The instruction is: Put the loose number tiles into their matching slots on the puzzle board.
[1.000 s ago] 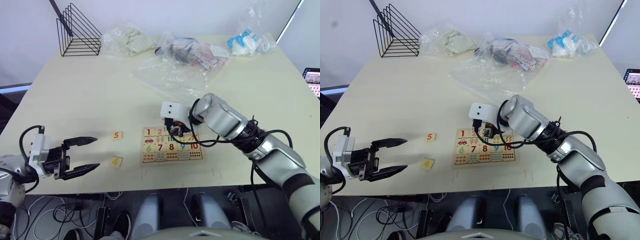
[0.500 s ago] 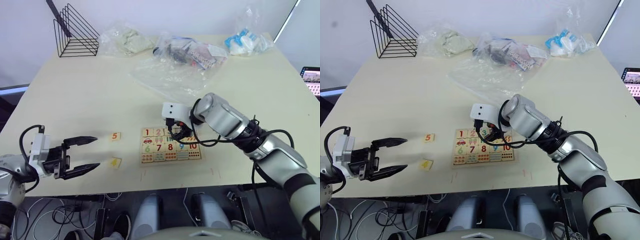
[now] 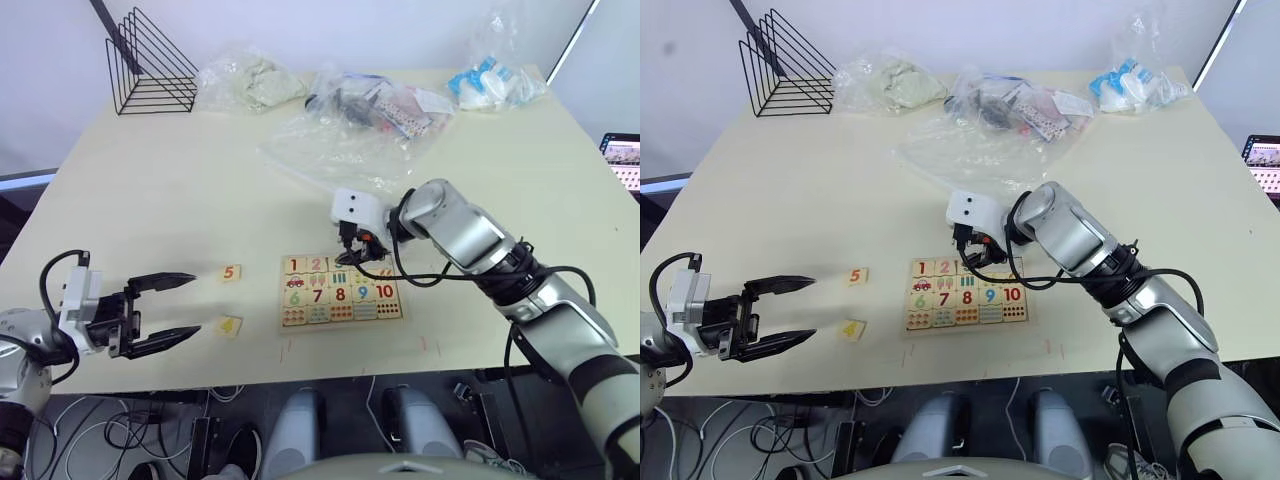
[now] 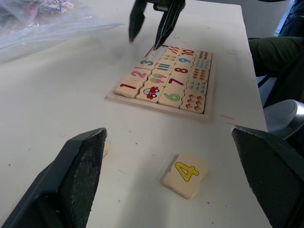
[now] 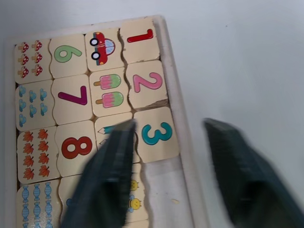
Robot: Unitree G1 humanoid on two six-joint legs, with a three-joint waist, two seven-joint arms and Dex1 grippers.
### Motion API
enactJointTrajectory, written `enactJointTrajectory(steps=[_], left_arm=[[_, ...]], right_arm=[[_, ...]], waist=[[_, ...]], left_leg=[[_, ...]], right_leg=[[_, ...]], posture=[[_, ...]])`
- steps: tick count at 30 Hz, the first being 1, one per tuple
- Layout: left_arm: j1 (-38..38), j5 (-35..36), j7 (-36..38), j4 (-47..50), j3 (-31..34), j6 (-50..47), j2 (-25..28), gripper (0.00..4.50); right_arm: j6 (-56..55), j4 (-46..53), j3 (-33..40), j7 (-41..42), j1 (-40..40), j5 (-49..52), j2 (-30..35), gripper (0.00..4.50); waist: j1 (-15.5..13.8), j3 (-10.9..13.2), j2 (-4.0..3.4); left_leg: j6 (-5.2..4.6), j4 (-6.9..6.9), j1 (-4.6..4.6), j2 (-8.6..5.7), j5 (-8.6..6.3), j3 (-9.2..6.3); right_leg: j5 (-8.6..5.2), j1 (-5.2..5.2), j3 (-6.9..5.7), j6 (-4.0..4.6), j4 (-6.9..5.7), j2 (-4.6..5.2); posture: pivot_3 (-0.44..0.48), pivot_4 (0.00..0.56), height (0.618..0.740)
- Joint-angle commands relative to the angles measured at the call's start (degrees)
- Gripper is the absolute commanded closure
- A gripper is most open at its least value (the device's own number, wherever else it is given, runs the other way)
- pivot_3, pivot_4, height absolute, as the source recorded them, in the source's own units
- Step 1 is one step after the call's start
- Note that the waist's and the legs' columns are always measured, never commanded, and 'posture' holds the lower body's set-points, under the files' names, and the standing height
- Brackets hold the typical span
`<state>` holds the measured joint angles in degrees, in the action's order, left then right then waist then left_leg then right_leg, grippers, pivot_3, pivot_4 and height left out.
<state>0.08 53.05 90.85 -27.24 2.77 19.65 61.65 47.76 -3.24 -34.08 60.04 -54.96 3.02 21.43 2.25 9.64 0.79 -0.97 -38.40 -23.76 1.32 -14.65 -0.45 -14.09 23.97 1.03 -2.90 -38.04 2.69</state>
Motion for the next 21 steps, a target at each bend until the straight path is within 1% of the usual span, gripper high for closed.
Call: enactJointTrajectory(steps=[1, 9, 21], left_arm=[[-0.45, 0.01, 1.65, 0.67, 0.81, 0.31, 0.04, 0.00], [-0.74, -0.11, 1.65, 0.63, 0.81, 0.19, -0.12, 0.00], [-1.16, -1.13, 1.65, 0.26, 1.27, 0.11, -0.61, 0.00]], right_arm=[[-6.20, 1.45, 4.45, -1.94, 2.82, 1.04, -0.30, 4.44], [-16.39, -1.55, 7.75, -4.18, 9.89, 1.86, -2.25, 4.44], [-21.85, -6.48, 6.58, -5.32, 14.71, -0.41, -2.82, 4.44]], waist=[[-0.01, 0.00, 0.01], [-0.01, 0.00, 0.01], [-0.02, -0.01, 0.02]], left_leg=[[0.00, 0.00, 0.00, 0.00, 0.00, 0.00], [0.00, 0.00, 0.01, 0.00, 0.00, 0.01], [0.00, -0.01, 0.06, 0.00, 0.00, 0.03]], right_leg=[[0.00, 0.00, 0.00, 0.00, 0.00, 0.00], [0.00, -0.01, 0.01, 0.00, -0.01, -0.01], [0.00, -0.04, 0.02, 0.00, -0.02, -0.01]], posture=[[0.000, 0.150, 0.740], [0.000, 0.150, 0.740], [0.000, 0.150, 0.740]])
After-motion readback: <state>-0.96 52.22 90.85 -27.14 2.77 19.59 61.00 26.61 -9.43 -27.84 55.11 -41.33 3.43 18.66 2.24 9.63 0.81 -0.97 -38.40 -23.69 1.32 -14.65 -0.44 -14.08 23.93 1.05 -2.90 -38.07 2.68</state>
